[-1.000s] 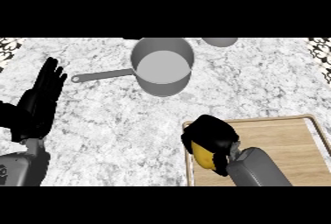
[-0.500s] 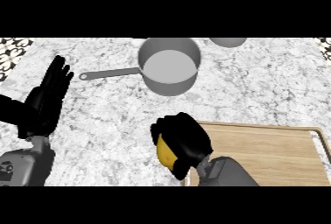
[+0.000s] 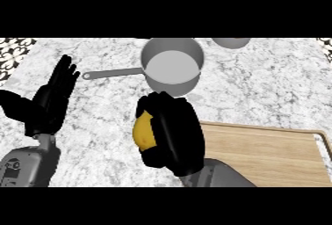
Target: Pick the lemon from the tray and place it in the pot
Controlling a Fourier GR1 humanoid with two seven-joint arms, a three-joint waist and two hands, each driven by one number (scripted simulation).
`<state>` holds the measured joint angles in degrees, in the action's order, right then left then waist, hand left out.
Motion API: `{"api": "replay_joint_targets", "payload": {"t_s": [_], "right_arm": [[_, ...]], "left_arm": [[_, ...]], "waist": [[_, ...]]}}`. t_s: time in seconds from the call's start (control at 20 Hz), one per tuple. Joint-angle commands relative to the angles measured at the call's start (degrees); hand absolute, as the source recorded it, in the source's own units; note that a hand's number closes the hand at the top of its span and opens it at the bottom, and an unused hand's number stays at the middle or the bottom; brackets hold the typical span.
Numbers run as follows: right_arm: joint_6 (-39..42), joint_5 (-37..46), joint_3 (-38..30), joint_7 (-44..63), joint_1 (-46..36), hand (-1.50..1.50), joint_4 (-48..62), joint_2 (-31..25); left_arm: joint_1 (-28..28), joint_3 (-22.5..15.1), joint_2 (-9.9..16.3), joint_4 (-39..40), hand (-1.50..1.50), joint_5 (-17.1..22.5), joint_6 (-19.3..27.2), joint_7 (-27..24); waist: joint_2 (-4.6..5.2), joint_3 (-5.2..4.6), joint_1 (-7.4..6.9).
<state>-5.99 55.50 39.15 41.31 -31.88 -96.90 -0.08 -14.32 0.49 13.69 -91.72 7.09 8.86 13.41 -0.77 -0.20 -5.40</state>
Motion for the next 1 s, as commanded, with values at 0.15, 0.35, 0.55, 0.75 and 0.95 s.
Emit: {"api": "replay_joint_targets", "payload": {"t_s": [0.15,0.35,0.55,0.75,0.95], "right_arm": [[-11.83,3.58,3.95,23.08,-14.27,1.5,4.35,0.08],[-17.02,-0.58,3.35,29.54,-23.37,1.5,9.91,0.07],[-18.69,-3.28,2.07,32.15,-29.88,1.5,16.94,0.06],[-23.82,-5.48,1.21,30.82,-33.03,1.5,24.71,0.06],[-28.67,-5.77,1.88,27.49,-35.6,1.5,33.72,0.06]], "left_arm": [[-1.15,0.39,0.3,0.74,0.0,0.39,-0.73,-0.34],[-2.33,-0.93,-0.88,1.15,0.0,-0.92,0.23,-0.45],[-1.4,-0.74,-0.67,1.7,0.0,-0.83,-0.37,-1.05],[-2.8,-1.11,-1.45,0.74,0.0,-1.29,0.82,0.04],[-2.89,1.18,-0.15,3.18,0.0,0.15,-0.73,-1.34]], "waist": [[0.52,-0.15,-0.89],[1.18,-0.06,-1.27],[1.19,-0.04,-0.63],[1.4,0.01,-0.62],[1.68,-0.05,-0.13]]}}
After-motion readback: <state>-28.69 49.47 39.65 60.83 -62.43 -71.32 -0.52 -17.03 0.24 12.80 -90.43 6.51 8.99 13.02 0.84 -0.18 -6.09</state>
